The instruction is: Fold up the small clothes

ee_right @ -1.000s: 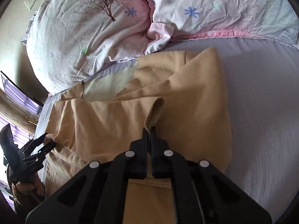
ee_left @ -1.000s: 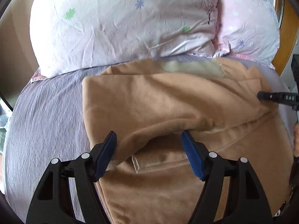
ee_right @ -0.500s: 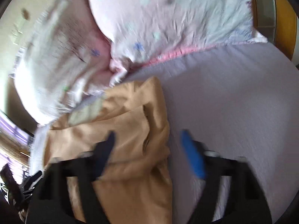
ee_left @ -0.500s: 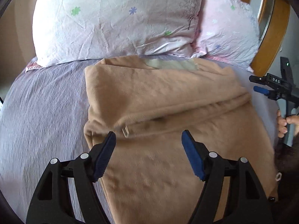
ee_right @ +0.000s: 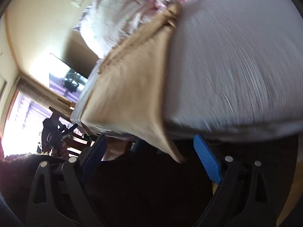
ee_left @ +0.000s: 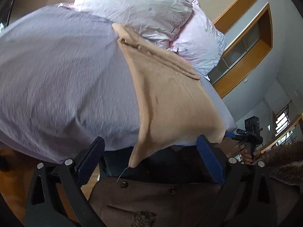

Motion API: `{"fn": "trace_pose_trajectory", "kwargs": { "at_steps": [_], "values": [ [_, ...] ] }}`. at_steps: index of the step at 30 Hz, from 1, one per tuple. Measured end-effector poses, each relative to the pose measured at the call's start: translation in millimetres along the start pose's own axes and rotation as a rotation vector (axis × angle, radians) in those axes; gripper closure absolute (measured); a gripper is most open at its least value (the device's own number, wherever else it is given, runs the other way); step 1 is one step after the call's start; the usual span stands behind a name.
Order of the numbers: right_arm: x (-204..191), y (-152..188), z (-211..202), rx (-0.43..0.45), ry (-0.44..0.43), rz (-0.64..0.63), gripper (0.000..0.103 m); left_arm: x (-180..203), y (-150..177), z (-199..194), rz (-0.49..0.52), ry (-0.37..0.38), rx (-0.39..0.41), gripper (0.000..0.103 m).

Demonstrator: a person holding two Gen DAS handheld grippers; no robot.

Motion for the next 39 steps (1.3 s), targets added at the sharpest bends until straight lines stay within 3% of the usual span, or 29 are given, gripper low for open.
{"fn": "trace_pose_trajectory", "kwargs": {
  "at_steps": [7,8,9,10,11,12,13,14,15,21,24,27,30,34,39],
  "values": [
    [15.9,5.5,47.6,-0.027,-0.118,0.061,0.011,-4.7,10.2,55.5,-0.050,0.006,-0.094,0.006],
    [15.7,3.6,53.5,-0.028,-0.136,0.062,0.011,-3.3,9.4,60.3,-0.055,0.012,-0.100,0.007],
    [14.7,3.0,58.7,-0.030,-0.159,0.061,0.012,-2.4,8.8,66.0,-0.064,0.019,-0.106,0.014],
    [14.3,4.8,63.2,-0.033,-0.176,0.058,0.026,-2.3,7.9,70.7,-0.079,0.030,-0.114,0.022],
    [10.0,6.2,67.9,-0.044,-0.206,0.043,0.041,-4.0,7.0,75.9,-0.105,0.054,-0.127,0.037],
    [7.6,7.4,71.8,-0.056,-0.230,0.026,0.075,-6.0,6.0,79.8,-0.141,0.087,-0.139,0.055],
    [2.3,8.2,71.5,-0.066,-0.241,0.005,0.093,-10.5,5.4,82.0,-0.184,0.146,-0.151,0.069],
    [-4.0,8.2,69.0,-0.066,-0.249,-0.022,0.093,-13.8,4.4,81.8,-0.218,0.189,-0.155,0.091],
    [-10.2,7.2,63.3,-0.054,-0.260,-0.047,0.094,-16.3,3.1,79.3,-0.242,0.210,-0.149,0.097],
    [-51.2,-47.5,12.6,0.127,-0.297,-0.189,0.094,11.0,-26.2,55.5,-0.227,0.259,-0.112,0.098],
    [-71.5,-102.0,-5.2,0.233,-0.302,-0.264,0.094,33.7,-67.0,38.5,-0.180,0.319,-0.058,0.098],
    [-77.1,-162.2,-12.2,0.340,-0.274,-0.276,0.094,50.0,-123.5,34.3,-0.121,0.281,0.020,0.098],
    [-57.3,-232.1,7.3,0.409,-0.197,-0.183,0.094,47.7,-187.5,58.1,-0.123,0.225,0.070,0.098],
    [-5.0,-303.4,69.6,0.372,-0.080,0.025,0.094,23.6,-260.4,121.1,-0.196,0.124,0.075,0.098],
    [52.1,-342.4,132.6,0.319,0.016,0.189,0.094,-14.4,-301.3,174.9,-0.312,0.060,0.054,0.098]
  ]
}}
Point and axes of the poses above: each gripper's, at about its wrist camera, not at the fingertips, and z roughly the way its jaws point, x to its right, y to its underside, the point moved 1 cm from there along z, roughly the way its jaws point, and after that the axes turned 9 degrees about -z, right-handed, at the moved point
